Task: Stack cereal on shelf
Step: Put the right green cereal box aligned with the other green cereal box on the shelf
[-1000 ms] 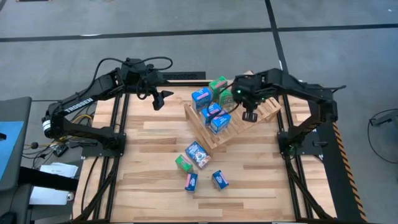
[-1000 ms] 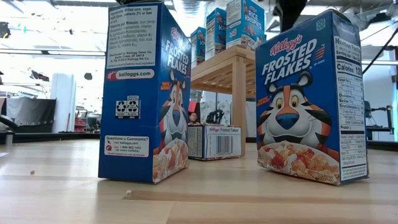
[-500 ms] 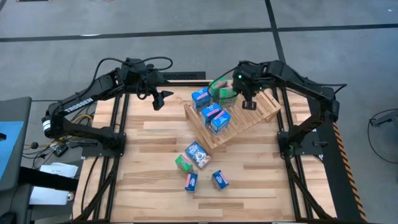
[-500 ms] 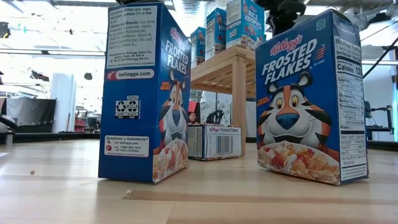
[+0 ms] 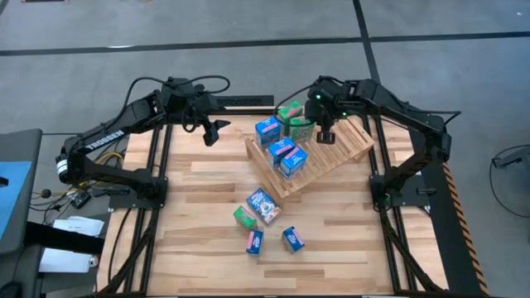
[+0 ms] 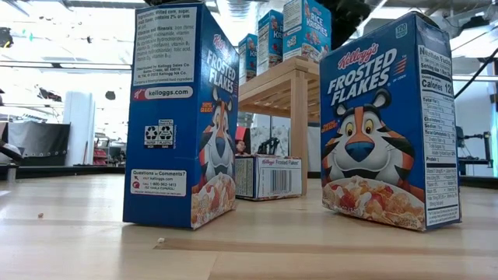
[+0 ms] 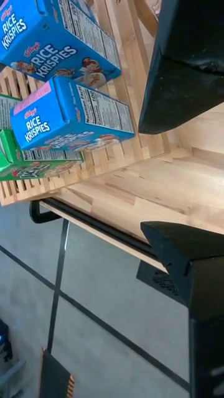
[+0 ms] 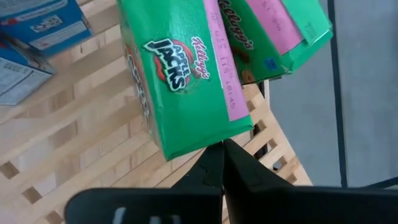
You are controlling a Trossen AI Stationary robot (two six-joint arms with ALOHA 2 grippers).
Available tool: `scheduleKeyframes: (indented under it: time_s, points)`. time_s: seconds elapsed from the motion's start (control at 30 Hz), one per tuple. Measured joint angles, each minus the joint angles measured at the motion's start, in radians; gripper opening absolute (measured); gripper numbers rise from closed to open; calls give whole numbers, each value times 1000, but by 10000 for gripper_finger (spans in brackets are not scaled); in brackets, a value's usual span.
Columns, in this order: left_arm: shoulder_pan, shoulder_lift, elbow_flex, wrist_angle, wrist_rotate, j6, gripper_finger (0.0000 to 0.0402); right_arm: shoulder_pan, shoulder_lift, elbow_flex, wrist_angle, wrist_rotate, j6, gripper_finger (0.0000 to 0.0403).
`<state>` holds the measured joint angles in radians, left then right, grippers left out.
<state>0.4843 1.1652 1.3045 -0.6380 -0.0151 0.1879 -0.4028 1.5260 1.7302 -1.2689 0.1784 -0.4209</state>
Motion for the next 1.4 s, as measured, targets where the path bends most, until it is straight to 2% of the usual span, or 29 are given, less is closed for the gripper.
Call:
scheduleKeyframes:
  time_s: [0.33, 0.43, 0.67, 0.83, 0.93, 1.07, 1.17, 1.4]
  points:
    - [0, 0, 0, 0, 0, 0, 233, -12, 0, 0, 85, -13, -34, 22]
    - [0, 0, 0, 0, -1, 2, 233, -12, 0, 0, 90, -53, -35, 18]
    - [0, 0, 0, 0, -21, 18, 233, -19, 0, 0, 95, -50, -34, 27]
    - [0, 0, 0, 0, -20, 11, 233, -17, -11, 3, 83, 74, -33, 28]
    - [0, 0, 0, -2, -20, 9, 233, 7, -19, 62, 7, 86, 7, 25]
    - [0, 0, -1, -5, -21, -7, 233, 46, -20, 151, -113, -53, 165, 20]
    - [0, 0, -1, -4, -22, -8, 233, 90, -19, 157, -139, -151, 244, 17]
    - [0, 0, -1, 0, -25, 9, 233, 148, 5, 153, -146, -153, 208, 19]
